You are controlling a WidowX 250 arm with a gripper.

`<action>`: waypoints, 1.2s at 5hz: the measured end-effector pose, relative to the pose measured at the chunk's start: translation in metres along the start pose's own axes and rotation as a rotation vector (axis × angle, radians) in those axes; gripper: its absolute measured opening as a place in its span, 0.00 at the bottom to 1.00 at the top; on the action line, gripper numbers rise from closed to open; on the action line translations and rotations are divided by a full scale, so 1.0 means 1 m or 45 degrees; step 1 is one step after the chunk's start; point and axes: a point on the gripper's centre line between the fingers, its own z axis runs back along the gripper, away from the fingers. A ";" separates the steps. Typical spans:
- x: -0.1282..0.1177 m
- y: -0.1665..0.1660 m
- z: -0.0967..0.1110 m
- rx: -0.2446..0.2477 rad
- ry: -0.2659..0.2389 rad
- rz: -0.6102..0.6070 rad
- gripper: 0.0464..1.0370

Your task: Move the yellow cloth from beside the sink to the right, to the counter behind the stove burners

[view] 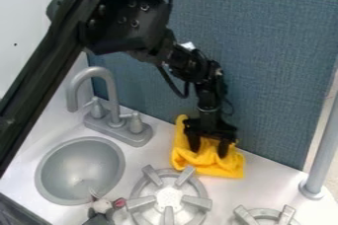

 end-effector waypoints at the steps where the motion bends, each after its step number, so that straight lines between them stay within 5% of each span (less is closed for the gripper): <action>1: -0.010 -0.028 -0.002 -0.024 0.041 -0.103 0.96; 2: -0.030 -0.045 -0.008 -0.031 0.095 -0.157 0.96; 4: -0.031 -0.068 0.009 -0.037 0.054 -0.250 0.96; 6: -0.025 -0.053 0.051 0.120 0.017 -0.379 0.96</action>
